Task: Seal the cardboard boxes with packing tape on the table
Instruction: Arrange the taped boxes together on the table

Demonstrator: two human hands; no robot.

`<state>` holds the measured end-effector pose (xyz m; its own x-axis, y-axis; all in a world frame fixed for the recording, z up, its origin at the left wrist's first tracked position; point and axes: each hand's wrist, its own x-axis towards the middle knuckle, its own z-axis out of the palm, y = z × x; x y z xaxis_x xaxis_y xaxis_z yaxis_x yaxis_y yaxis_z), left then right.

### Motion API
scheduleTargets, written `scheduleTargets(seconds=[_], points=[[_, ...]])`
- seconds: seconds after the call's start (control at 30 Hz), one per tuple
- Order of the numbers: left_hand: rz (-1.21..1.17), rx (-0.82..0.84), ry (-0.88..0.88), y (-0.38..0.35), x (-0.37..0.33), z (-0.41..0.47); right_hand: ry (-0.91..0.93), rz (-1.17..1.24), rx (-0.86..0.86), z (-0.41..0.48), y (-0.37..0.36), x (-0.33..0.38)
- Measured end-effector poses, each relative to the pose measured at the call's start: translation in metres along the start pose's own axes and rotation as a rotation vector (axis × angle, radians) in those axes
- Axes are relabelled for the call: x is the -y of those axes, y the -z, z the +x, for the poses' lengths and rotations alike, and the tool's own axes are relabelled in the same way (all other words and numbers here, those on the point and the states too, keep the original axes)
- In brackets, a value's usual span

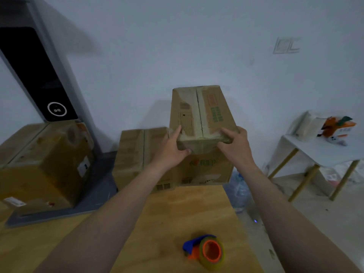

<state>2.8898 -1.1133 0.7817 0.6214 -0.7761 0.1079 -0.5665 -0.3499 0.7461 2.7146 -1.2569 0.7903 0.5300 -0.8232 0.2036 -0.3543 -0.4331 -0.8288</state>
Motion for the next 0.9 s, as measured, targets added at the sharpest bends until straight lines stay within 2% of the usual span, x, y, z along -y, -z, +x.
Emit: scheduleTargets(seconds=[0.27,0.43,0.57,0.77,0.9], points=[[0.031,0.107,0.231,-0.072,0.064,0.043,-0.07,-0.03,0.208,0.057,-0.054,-0.097],[0.287,0.257,0.353,-0.093,0.109,0.06,-0.13,-0.161,0.388,0.075,-0.09,-0.149],[0.315,0.226,0.363,-0.105,0.132,0.089,-0.172,-0.258,0.517,0.11,-0.111,-0.164],[0.207,0.116,0.342,-0.105,0.148,0.132,-0.165,-0.379,0.506,0.167,-0.143,-0.165],[0.13,0.106,0.362,-0.11,0.157,0.146,-0.16,-0.43,0.461,0.184,-0.157,-0.164]])
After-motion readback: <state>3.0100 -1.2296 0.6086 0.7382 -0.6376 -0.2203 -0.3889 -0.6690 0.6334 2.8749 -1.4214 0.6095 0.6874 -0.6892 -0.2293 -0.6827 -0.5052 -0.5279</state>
